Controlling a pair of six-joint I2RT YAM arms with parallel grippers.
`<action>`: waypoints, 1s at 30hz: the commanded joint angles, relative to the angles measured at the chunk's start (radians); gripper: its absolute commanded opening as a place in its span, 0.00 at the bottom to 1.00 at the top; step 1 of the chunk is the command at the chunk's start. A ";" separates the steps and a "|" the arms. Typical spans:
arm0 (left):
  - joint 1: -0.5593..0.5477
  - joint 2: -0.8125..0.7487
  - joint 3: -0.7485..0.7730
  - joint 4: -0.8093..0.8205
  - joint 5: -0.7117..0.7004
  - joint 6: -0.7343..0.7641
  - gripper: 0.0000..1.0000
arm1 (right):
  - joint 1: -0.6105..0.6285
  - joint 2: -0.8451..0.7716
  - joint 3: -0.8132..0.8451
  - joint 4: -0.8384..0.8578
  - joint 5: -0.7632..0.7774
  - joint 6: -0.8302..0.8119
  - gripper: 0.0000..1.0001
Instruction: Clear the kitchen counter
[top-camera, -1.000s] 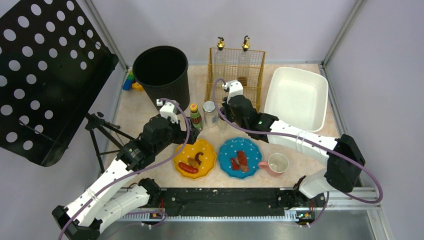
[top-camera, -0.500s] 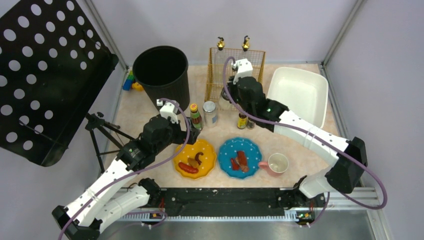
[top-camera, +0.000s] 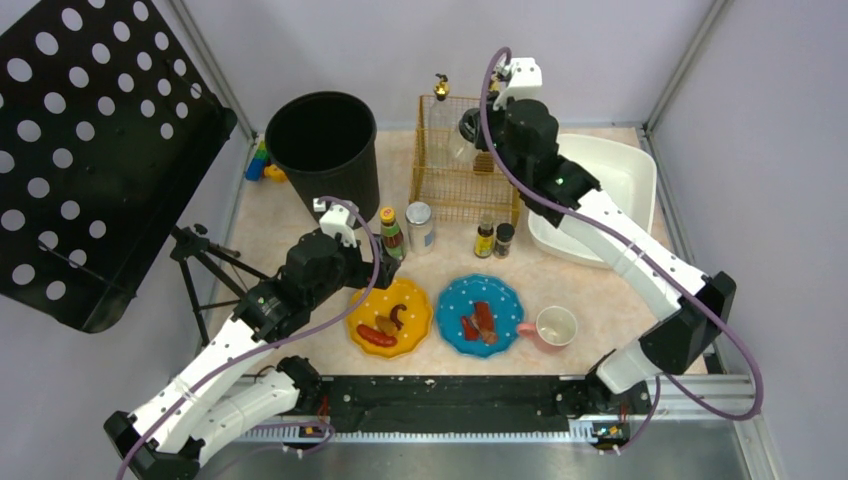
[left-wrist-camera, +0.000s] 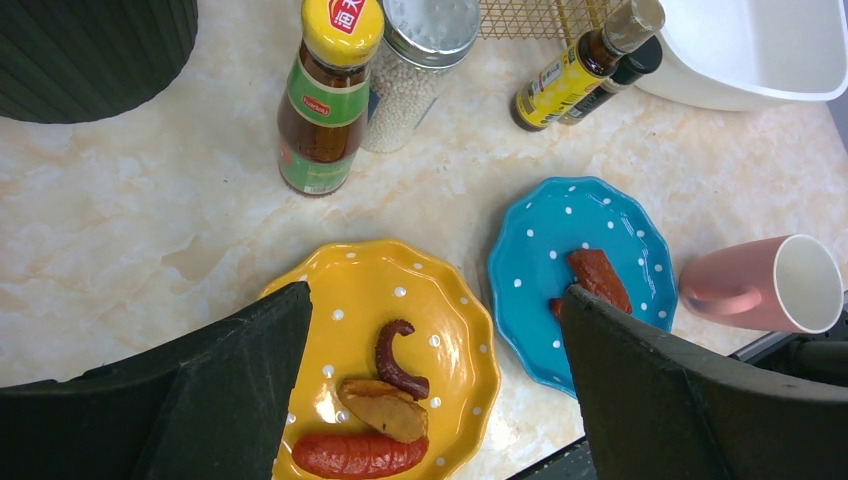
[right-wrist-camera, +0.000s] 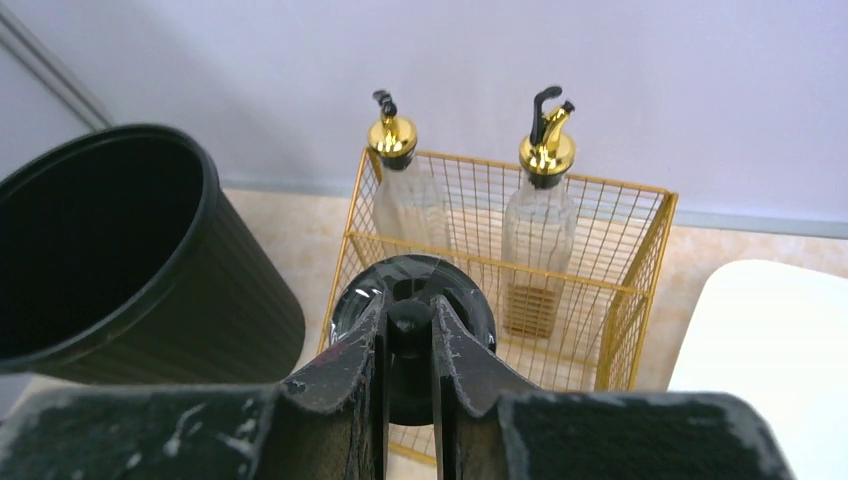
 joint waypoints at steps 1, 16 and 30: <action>0.000 -0.015 0.005 0.028 0.008 0.005 0.99 | -0.036 0.058 0.088 0.081 -0.042 0.015 0.00; -0.001 0.009 -0.014 0.050 0.033 -0.001 0.98 | -0.053 0.226 0.143 0.204 -0.061 -0.004 0.00; 0.000 0.031 -0.017 0.067 0.060 -0.001 0.99 | -0.069 0.337 0.199 0.264 -0.091 -0.001 0.00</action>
